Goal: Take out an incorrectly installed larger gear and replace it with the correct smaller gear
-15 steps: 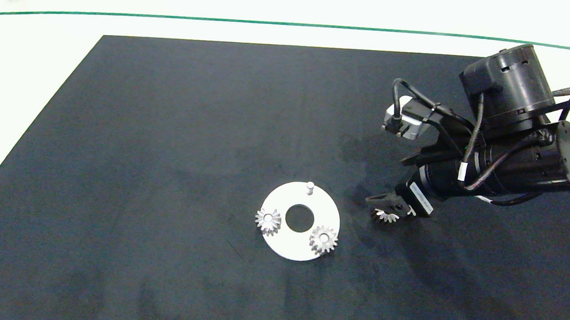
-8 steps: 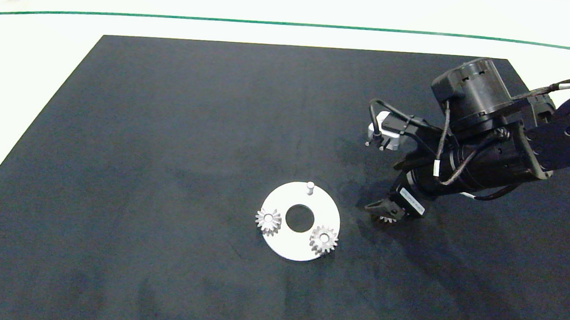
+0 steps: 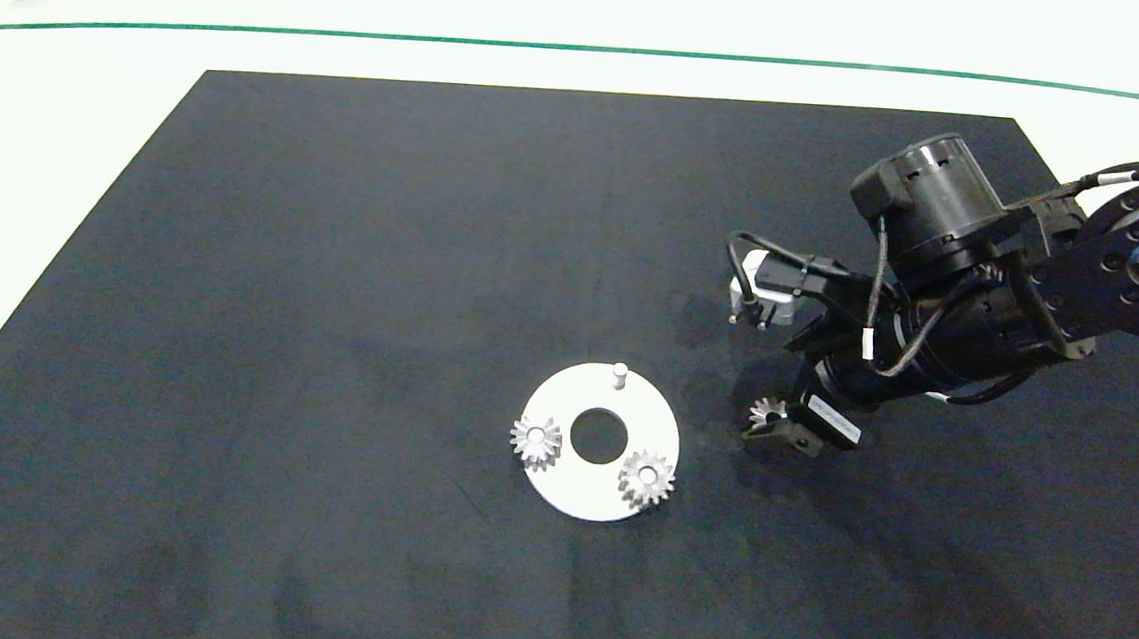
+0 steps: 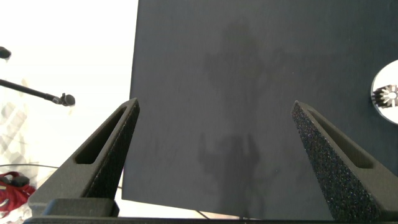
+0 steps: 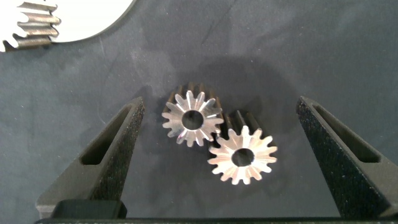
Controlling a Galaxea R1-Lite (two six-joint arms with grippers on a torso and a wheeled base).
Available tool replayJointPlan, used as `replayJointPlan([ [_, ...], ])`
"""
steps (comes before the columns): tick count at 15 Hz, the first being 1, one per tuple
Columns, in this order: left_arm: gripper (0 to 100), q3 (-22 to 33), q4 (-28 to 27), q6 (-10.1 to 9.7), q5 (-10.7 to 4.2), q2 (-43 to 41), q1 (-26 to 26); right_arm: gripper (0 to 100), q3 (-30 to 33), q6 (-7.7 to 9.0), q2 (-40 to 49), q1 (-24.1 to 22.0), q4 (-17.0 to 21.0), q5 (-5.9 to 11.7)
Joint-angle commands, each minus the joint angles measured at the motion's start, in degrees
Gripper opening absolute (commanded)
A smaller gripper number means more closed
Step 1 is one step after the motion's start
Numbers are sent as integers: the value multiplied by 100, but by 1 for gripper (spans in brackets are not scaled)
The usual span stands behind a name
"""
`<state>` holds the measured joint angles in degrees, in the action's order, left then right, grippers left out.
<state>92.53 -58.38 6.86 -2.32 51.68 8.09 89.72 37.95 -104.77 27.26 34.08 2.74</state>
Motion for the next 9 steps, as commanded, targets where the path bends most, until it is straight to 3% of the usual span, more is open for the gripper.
replayJointPlan([
  [1,100,-7,-33,8,-6,9,-1,100,10,169,9,-1,186,7],
  [4,100,-7,-33,-1,-14,9,8,100,1,477,53,-1,485,25],
  [9,100,-7,-33,8,-14,9,8,100,10,846,26,-63,494,60],
])
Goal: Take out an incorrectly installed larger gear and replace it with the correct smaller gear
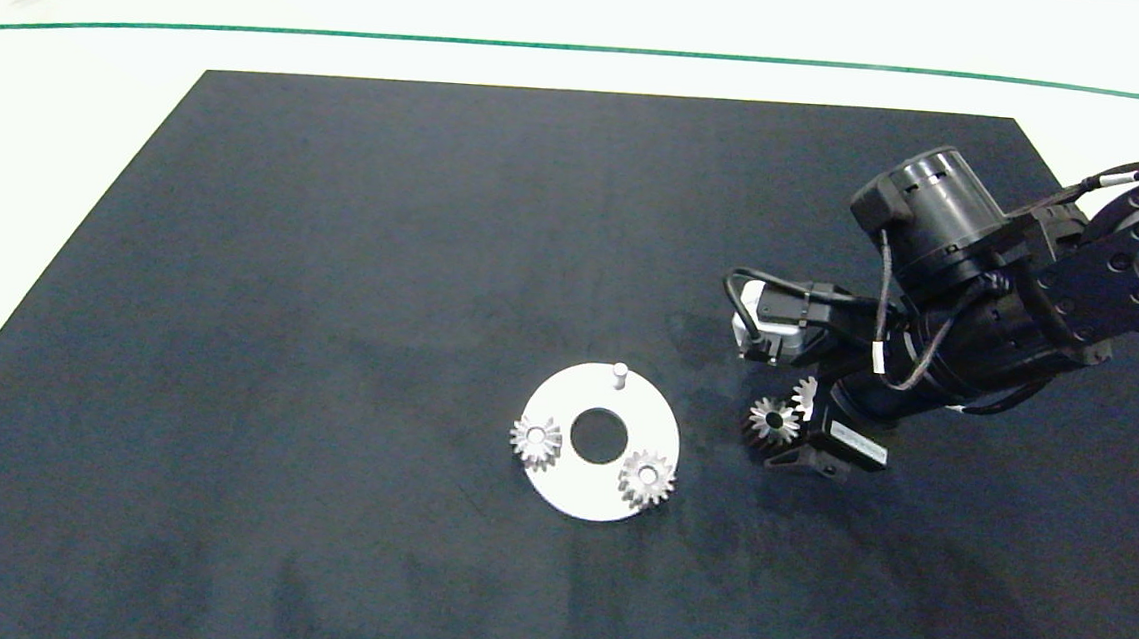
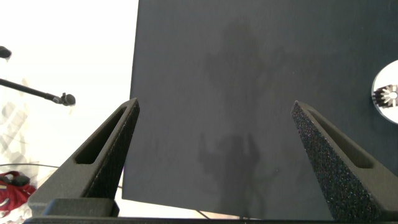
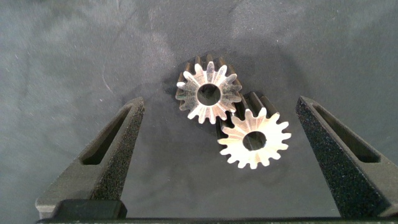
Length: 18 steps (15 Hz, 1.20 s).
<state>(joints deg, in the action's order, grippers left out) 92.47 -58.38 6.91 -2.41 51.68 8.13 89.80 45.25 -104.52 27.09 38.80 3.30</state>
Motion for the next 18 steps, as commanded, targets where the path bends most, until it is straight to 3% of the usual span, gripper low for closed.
replayJointPlan([
  [1,100,0,-33,3,-5,9,4,100,3,186,-7,-54,22,4],
  [5,100,0,-33,3,-5,9,4,100,3,265,-77,-2,48,4],
  [10,100,0,-24,3,-5,9,4,100,-6,502,-174,16,48,4],
  [15,100,8,-24,3,-14,9,4,100,82,502,-200,25,22,-32],
  [18,100,8,-24,3,-14,9,4,98,82,625,-200,25,40,-49],
])
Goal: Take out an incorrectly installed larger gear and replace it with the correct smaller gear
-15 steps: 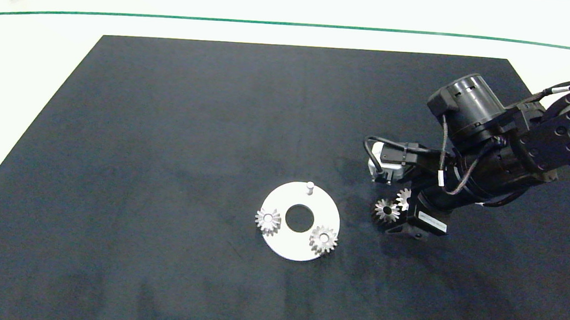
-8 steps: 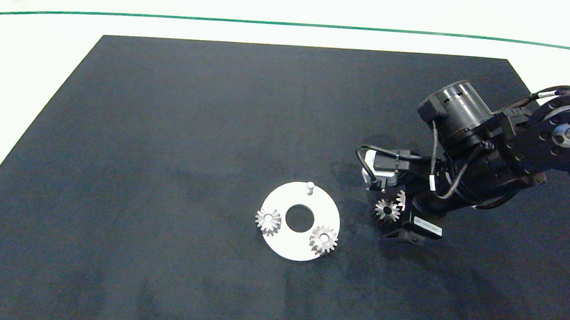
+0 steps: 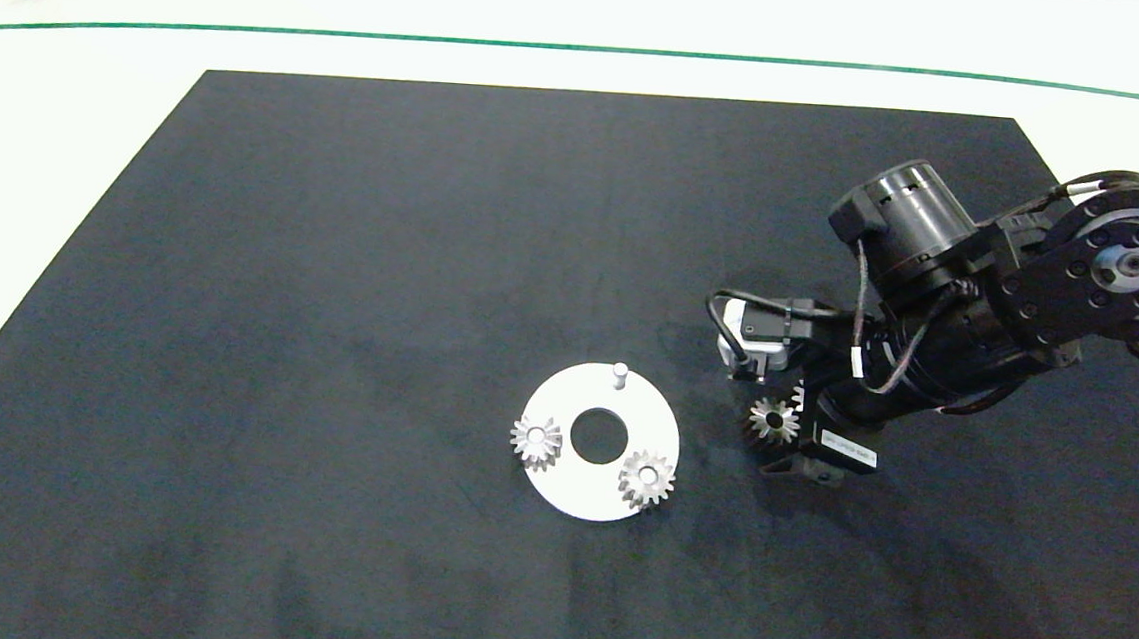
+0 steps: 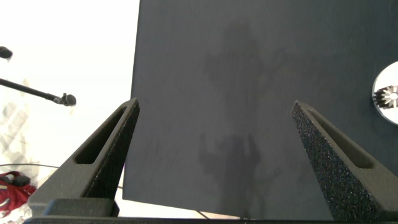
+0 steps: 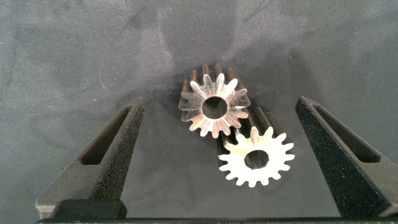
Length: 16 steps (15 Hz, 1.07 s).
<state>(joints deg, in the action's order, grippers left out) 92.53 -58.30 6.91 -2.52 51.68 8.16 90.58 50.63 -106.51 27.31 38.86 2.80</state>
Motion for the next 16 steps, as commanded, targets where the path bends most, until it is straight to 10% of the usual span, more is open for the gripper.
replayJointPlan([
  [1,100,2,-33,3,-3,9,2,97,4,140,-1,3,34,1],
  [16,100,29,-6,-6,6,0,11,67,-119,668,16,20,113,1],
])
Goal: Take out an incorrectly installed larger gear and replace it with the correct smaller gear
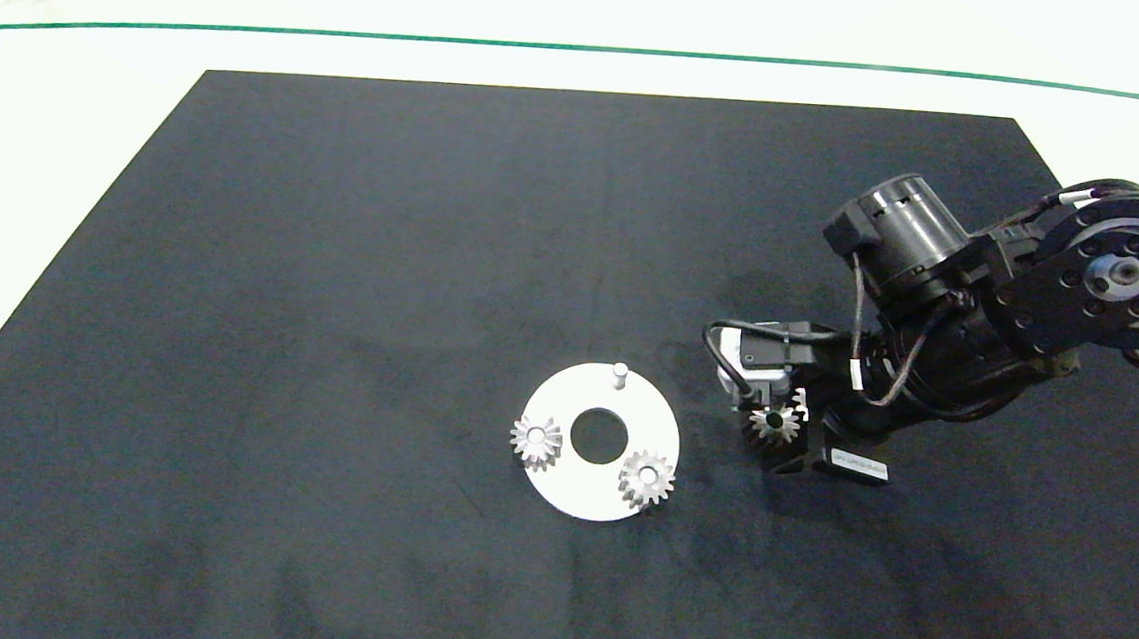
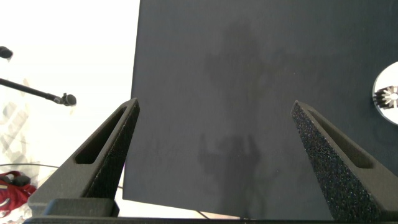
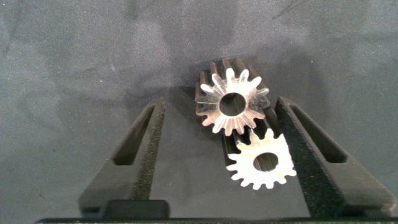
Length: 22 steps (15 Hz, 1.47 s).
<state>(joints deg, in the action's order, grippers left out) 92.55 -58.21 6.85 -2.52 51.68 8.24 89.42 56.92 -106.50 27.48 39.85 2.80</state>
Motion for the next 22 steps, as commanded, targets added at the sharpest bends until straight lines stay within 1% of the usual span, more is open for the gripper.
replayJointPlan([
  [1,100,53,-15,0,-3,0,2,65,-3,39,15,3,23,1],
  [6,100,44,-15,0,-3,0,2,55,-3,56,-38,3,-30,18],
  [20,100,53,-15,0,-3,-44,-7,26,-74,47,-64,3,-30,10],
  [22,100,53,-6,0,-3,-70,-15,25,-100,39,-99,12,-30,-17],
])
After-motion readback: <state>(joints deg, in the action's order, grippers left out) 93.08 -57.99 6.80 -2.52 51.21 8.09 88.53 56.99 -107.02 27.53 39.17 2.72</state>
